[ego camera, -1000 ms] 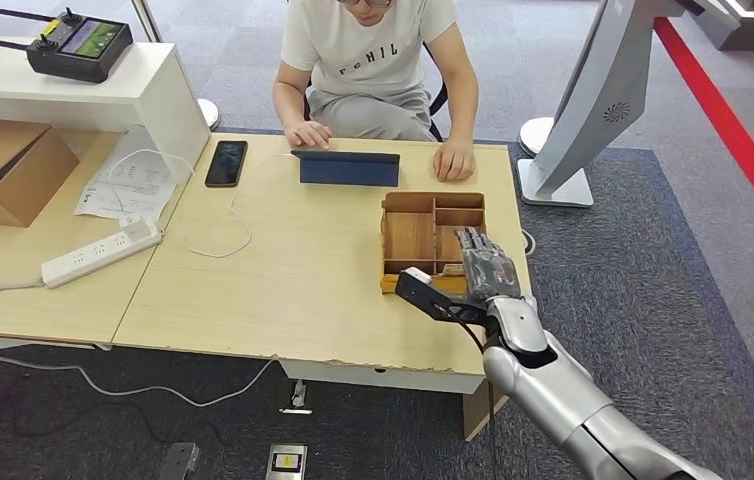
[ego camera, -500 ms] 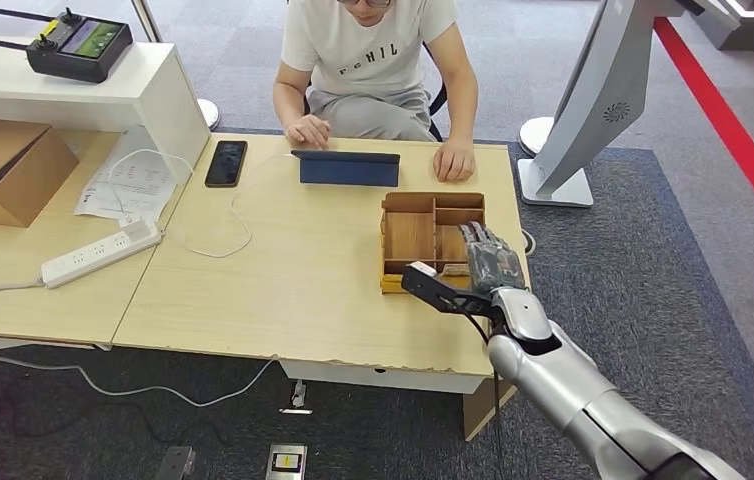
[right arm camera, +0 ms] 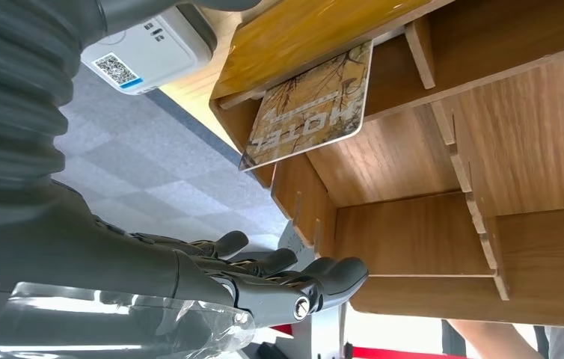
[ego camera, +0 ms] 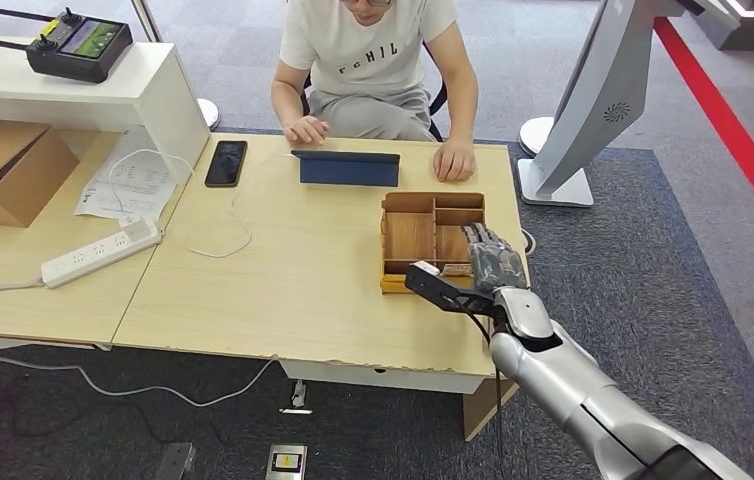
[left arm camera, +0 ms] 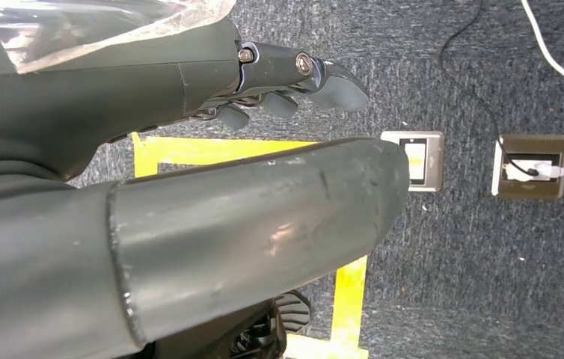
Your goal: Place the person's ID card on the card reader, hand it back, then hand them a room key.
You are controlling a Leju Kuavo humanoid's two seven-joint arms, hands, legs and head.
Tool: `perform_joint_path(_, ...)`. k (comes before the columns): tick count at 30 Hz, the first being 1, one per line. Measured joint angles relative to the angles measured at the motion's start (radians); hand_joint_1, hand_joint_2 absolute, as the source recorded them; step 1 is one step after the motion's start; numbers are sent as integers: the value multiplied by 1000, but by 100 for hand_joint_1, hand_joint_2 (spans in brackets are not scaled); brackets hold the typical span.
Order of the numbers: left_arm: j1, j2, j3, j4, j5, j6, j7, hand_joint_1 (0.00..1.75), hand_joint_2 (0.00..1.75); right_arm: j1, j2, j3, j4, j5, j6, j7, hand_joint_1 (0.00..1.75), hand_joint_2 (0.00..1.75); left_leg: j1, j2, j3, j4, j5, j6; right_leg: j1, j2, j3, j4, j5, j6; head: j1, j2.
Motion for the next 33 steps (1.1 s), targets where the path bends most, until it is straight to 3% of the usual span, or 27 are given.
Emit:
perform_joint_path(12, -5, 0, 0, 0, -8, 0, 3, 0, 0, -6, 0, 13, 26, 0, -1, 0, 0, 175, 0, 0, 0, 0, 0, 0, 0, 0, 0, 0, 0, 0, 0, 0)
perform_joint_path(16, -5, 0, 0, 0, -8, 0, 3, 0, 0, -6, 0, 17, 33, 0, -1, 0, 171, 175, 0, 0, 0, 0, 0, 0, 0, 0, 0, 0, 0, 0, 0, 0)
perform_joint_path(33, 4, 0, 0, 0, -9, 0, 18, 0, 0, -9, 0, 37, 41, -21, 11, -13, 175, 175, 0, 0, 0, 0, 0, 0, 0, 0, 0, 0, 0, 0, 0, 0)
